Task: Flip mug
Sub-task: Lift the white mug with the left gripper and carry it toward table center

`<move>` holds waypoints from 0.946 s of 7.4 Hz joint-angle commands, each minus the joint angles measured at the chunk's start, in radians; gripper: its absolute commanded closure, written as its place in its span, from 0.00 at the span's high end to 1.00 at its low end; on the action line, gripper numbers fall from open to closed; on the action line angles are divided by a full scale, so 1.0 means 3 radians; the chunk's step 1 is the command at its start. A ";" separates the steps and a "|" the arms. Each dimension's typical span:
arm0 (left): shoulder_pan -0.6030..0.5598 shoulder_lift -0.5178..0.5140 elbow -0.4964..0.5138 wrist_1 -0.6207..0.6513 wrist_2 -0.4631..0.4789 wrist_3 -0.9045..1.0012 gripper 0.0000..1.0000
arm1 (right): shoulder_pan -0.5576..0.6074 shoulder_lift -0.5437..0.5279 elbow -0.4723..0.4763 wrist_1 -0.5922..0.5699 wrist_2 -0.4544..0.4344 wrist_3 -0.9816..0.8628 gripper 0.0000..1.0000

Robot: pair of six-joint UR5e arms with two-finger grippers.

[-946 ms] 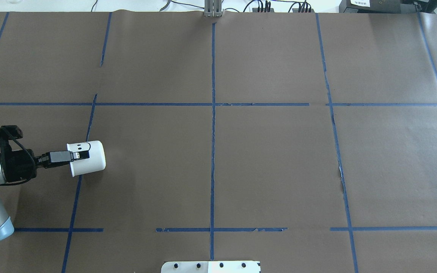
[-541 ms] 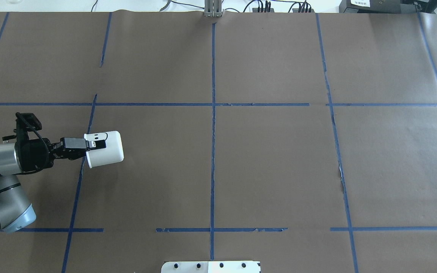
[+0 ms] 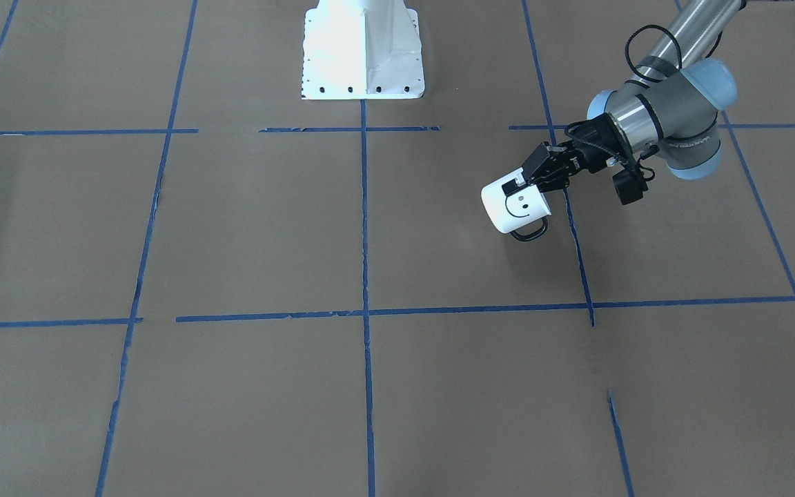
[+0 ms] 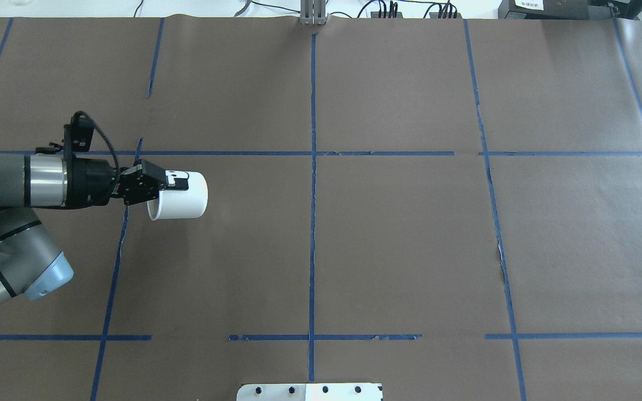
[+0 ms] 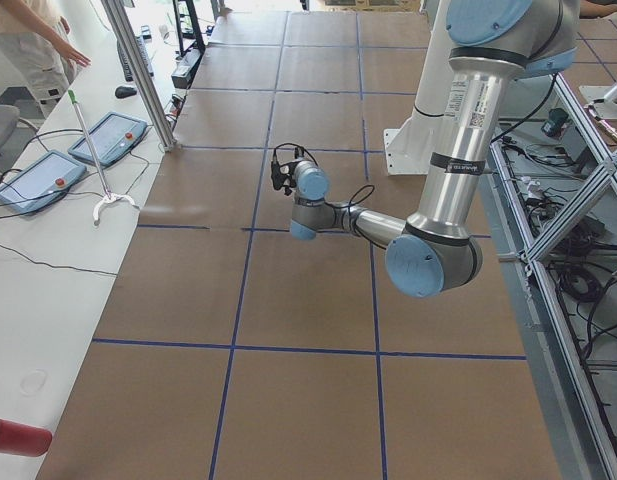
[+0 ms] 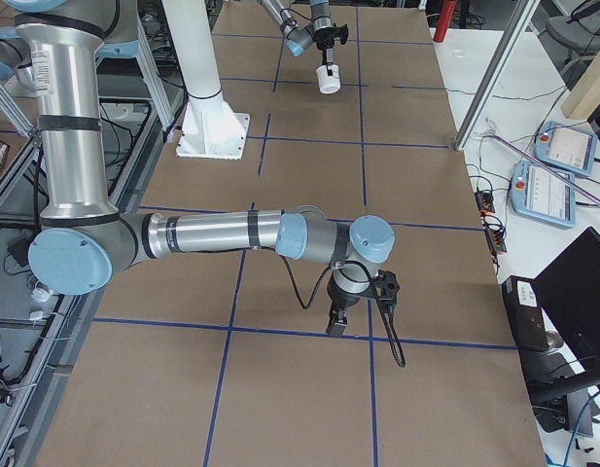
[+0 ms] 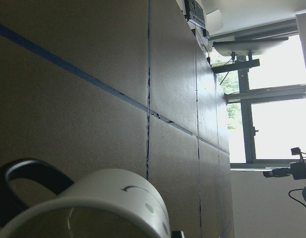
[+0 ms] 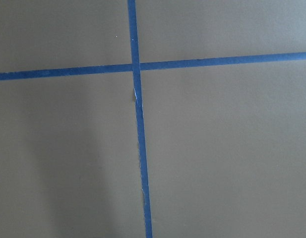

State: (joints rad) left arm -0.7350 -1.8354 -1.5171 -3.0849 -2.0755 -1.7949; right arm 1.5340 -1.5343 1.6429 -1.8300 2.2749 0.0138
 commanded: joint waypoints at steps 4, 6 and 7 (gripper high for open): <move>0.0102 -0.1191 -0.0424 0.3656 0.0162 0.0638 0.00 | 0.0000 0.0001 0.0000 0.0000 0.0000 0.0000 1.00; 0.0378 -0.1596 -0.0358 0.4583 0.0358 0.0701 0.00 | 0.0000 0.0001 0.0000 0.0000 0.0000 0.0000 1.00; 0.0516 -0.1856 -0.0105 0.4754 0.0474 0.0696 0.00 | 0.0000 0.0001 0.0000 0.0000 0.0000 0.0000 1.00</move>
State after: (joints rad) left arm -0.6322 -2.3007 -1.6104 -1.7696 -1.9712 -1.5906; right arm 1.5340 -1.5340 1.6429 -1.8300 2.2749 0.0138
